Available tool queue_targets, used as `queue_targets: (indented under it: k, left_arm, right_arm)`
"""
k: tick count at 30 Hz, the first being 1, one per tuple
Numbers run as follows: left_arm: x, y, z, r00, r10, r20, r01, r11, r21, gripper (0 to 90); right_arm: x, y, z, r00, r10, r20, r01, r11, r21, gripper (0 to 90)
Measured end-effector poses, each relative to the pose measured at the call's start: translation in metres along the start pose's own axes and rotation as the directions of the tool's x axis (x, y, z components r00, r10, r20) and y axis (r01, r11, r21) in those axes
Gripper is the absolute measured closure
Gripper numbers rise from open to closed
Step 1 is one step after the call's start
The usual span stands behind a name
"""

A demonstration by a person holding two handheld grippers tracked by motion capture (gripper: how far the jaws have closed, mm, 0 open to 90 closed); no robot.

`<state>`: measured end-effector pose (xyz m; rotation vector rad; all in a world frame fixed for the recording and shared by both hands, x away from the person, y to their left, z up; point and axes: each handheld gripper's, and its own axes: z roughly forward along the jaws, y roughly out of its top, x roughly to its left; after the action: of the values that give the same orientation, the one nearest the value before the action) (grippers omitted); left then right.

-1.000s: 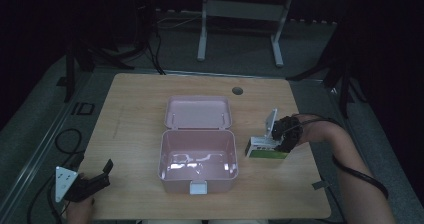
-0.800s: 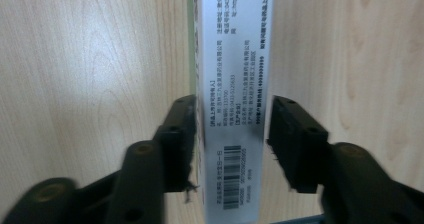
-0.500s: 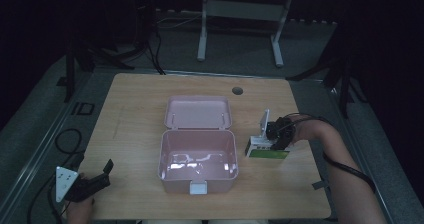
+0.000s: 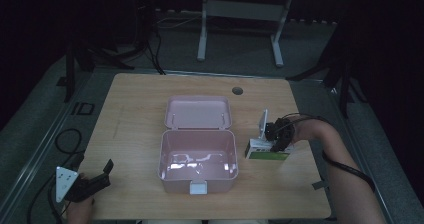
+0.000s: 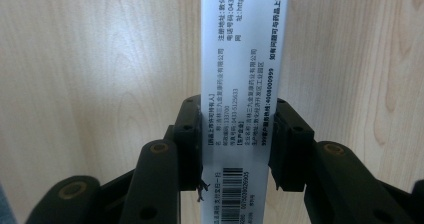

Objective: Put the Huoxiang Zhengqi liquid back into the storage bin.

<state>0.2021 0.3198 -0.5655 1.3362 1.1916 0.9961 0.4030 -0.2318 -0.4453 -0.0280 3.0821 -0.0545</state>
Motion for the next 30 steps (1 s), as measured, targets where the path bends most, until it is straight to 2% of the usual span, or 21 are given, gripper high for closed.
queue_targets:
  k: [8,19,20,25,30]
  left_arm:
    - [0.000,0.000,0.000,1.0000,0.002,-0.001,-0.002,1.0000,0.000,0.3]
    - [0.000,0.000,0.000,1.0000,0.002,-0.004,-0.002,1.0000,0.000,0.3]
    - [-0.001,0.000,0.000,1.0000,0.003,-0.004,-0.003,1.0000,0.001,0.3]
    - [-0.001,0.000,0.000,1.0000,0.003,-0.005,-0.003,1.0000,0.002,0.3]
    - [-0.001,0.000,0.000,1.0000,0.002,-0.007,-0.002,1.0000,0.002,0.4]
  right_arm:
    - [0.003,0.002,-0.016,0.9996,0.026,-0.010,-0.027,0.9992,-0.028,62.4]
    - [0.014,0.008,-0.039,0.9996,0.028,-0.006,-0.028,0.9993,-0.023,62.4]
    - [0.018,0.009,-0.046,0.9998,0.014,-0.014,-0.015,0.9994,-0.032,62.4]
    - [0.023,0.012,-0.058,1.0000,0.010,0.000,-0.010,0.9992,-0.040,62.4]
    - [0.028,0.015,-0.072,0.9994,0.015,0.030,-0.014,0.9997,-0.021,62.4]
